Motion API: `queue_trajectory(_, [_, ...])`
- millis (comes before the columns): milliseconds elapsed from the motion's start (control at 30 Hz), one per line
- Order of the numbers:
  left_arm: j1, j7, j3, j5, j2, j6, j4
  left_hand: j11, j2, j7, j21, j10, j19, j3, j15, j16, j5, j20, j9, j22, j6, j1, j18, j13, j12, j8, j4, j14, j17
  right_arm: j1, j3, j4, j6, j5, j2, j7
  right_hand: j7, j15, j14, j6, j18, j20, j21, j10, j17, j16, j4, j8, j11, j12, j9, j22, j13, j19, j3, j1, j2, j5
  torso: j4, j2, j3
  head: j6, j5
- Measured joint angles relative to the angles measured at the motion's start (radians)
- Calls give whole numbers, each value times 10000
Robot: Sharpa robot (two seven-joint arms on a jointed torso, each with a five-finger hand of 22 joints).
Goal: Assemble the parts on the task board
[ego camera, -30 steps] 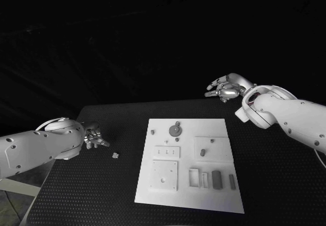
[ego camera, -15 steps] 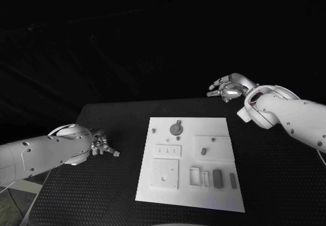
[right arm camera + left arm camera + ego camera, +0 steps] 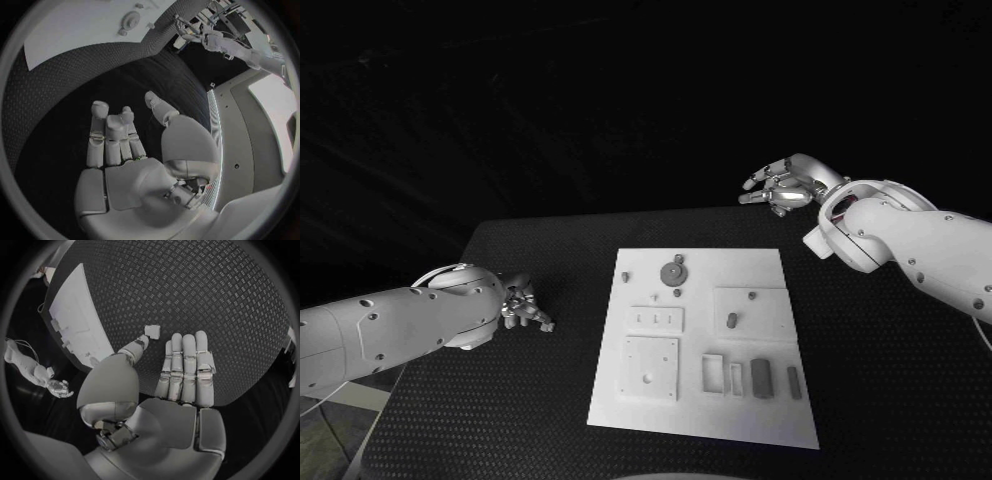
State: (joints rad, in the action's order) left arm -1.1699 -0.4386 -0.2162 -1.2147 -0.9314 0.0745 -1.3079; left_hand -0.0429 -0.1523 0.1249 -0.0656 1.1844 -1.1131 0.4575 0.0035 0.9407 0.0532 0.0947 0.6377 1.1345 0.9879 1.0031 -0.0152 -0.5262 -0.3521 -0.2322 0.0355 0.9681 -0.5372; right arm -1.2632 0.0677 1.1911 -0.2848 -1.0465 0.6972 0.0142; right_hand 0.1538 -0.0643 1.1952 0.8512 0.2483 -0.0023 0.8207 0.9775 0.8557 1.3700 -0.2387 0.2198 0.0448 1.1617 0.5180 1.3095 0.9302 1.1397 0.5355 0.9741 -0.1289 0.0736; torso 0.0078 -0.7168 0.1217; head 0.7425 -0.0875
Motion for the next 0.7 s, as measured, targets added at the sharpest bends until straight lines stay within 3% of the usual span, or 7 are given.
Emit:
queue_trajectory(233, [127,33,-12,63,125,11,164,0,221,36,0,0,0,-117,0,0,0,0,-53,10,36,221,0,-38,0,0,342,0,-43,1,0,7,1,1,8,1,-1,0,0,0,0,2,0,0,0,0,0,0,0,0,0,0,0,-1,0,0,0,0,-5,3,4,29,14])
queue_trajectory(433, [160,36,-12,83,147,3,279,0,431,36,0,0,0,-173,0,-38,-1,0,-106,9,36,347,0,-73,0,0,709,0,-79,2,0,15,1,1,19,3,-2,0,0,-1,0,4,0,0,0,0,0,0,0,-1,0,0,-3,-2,0,0,0,0,-4,7,3,48,17])
queue_trajectory(700, [181,125,9,131,236,2,378,0,584,35,0,0,0,-142,0,-38,-12,0,-138,8,36,489,1,-85,37,0,903,1,-99,3,0,15,1,2,21,3,-4,0,0,0,0,5,0,0,0,0,0,0,0,-1,0,0,-8,-2,0,0,0,0,-3,8,5,62,17])
